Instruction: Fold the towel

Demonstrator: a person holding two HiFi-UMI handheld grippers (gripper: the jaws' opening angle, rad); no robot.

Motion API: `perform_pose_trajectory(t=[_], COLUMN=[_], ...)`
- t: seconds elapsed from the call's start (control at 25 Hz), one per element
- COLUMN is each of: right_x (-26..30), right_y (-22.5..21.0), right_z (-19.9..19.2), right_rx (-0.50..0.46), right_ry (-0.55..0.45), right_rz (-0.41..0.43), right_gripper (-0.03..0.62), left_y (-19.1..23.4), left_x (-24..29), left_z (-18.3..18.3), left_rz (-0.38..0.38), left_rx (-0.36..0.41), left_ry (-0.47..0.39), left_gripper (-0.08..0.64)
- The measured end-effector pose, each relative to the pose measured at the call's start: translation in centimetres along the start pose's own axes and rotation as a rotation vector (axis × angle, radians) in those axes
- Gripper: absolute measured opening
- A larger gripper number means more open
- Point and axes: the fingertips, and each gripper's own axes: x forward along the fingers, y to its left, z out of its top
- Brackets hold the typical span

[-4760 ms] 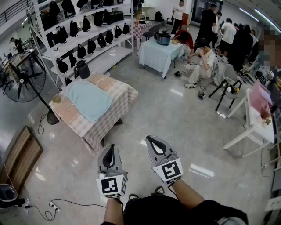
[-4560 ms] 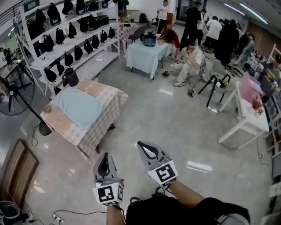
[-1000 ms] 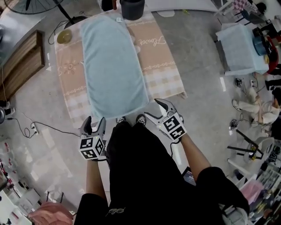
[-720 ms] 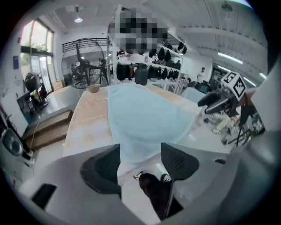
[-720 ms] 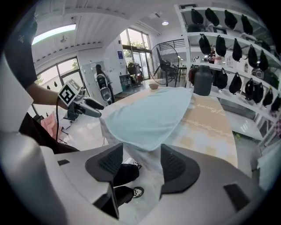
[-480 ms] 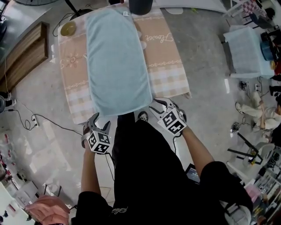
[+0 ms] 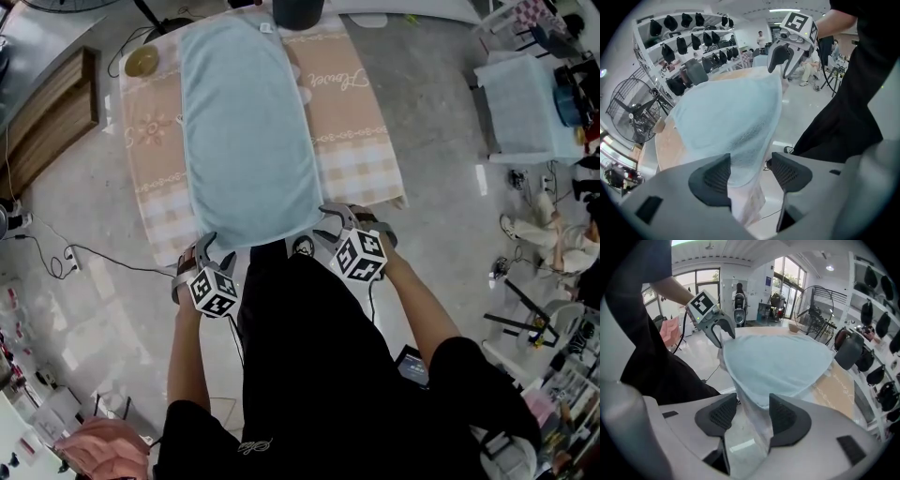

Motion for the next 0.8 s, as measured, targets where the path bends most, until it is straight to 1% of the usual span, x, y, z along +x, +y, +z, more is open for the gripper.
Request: perform_pose_trajectory(t=[0.12,0.2,0.28,0.36,0.44,0.48,0.56,0.72,0.8], right_x=[0.8,1.3,1.6,1.6,1.4,1.3,1.3,1.2,1.1], right_y=[0.0,-0.3,-0.6,-1.1,-1.7,-1.9,-2.0,-2.0,-1.9], right_z=[-0.3,-0.5,-0.8,-1.0,-0.9,-0.9,-1.1,-1.5,-1.7], right_rx=[-0.011,-0.004,0.001,0.014,0.038,0.05,0.068,0.07,0.08], right_ry=[0.014,0.024,0.039,0.042,0.03,0.022,0.014,0.016,0.018], right_rz=[0.013,0.006,-0.005,-0.02,-0.04,-0.047,-0.046,-0.032,-0.024], right_gripper=[0.2,0.199,0.197,0.161,0.084,0.053,0.033,0.025,0.023], left_y=[-0.1,-0.2,-0.2,0.0,0.1,0.2,0.2,0.2,-0.2], left_x=[0.5,0.6,0.7,0.7,0.5,0.4,0.3,0.2,0.0], left_z=[-0.5,-0.6,-0.6,-0.6,-0.8,-0.9,-1.0,-1.1,-1.1], left_rz=[-0.025,-0.041,-0.046,-0.037,-0.03,-0.031,-0.037,-0.048,-0.064], left_rx=[0.017,0.017,0.014,0.02,0.025,0.021,0.005,-0.009,-0.026], left_ry=[0.026,0.037,0.041,0.043,0.046,0.044,0.036,0.039,0.041], left_gripper=[0.275,0.273,0.256,0.231,0.171,0.16,0.144,0.124,0.088])
